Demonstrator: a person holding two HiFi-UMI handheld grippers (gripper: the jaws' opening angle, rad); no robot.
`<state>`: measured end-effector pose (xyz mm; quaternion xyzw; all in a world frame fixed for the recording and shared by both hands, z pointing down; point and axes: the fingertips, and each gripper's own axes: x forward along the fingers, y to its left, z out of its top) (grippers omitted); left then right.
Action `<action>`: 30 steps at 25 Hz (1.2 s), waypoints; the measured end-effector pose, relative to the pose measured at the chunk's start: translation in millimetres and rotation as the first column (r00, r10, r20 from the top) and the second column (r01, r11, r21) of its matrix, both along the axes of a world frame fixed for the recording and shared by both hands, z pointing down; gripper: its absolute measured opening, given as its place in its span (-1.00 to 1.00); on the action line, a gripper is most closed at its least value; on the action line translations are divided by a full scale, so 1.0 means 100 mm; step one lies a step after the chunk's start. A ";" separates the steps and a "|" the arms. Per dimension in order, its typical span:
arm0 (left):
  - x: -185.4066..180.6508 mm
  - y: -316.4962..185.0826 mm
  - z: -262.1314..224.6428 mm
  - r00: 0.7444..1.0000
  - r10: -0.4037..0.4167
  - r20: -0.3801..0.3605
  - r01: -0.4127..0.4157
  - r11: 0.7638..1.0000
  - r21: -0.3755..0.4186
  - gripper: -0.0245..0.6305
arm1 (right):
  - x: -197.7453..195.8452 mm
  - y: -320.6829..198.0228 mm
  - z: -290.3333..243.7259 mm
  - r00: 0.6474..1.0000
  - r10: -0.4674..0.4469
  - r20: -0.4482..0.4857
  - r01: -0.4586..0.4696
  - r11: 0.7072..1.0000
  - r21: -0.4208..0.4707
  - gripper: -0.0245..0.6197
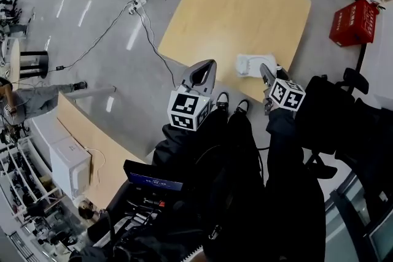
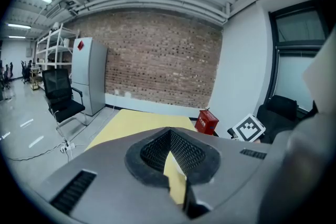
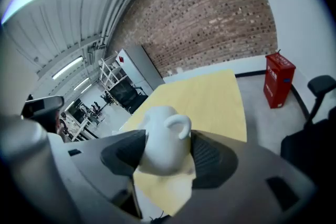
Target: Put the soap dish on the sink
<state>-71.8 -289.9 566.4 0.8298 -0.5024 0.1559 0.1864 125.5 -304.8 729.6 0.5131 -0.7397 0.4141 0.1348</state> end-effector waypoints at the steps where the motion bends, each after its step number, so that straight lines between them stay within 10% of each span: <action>1: -0.02 0.01 0.04 1.000 0.001 0.002 -0.001 1.000 -0.007 -0.92 | -0.01 -0.01 0.14 1.000 0.002 -0.004 -0.002 0.999 -0.034 -0.06; 15: -0.23 0.13 0.20 1.000 0.000 0.022 0.001 0.999 -0.046 -0.92 | -0.07 0.05 0.90 0.997 -0.026 -0.072 0.013 0.983 -0.186 -0.06; 30: -0.18 0.13 0.08 1.000 0.014 0.007 -0.014 1.000 -0.024 -0.92 | 0.15 0.05 0.32 0.995 0.009 -0.103 -0.004 0.999 0.050 0.10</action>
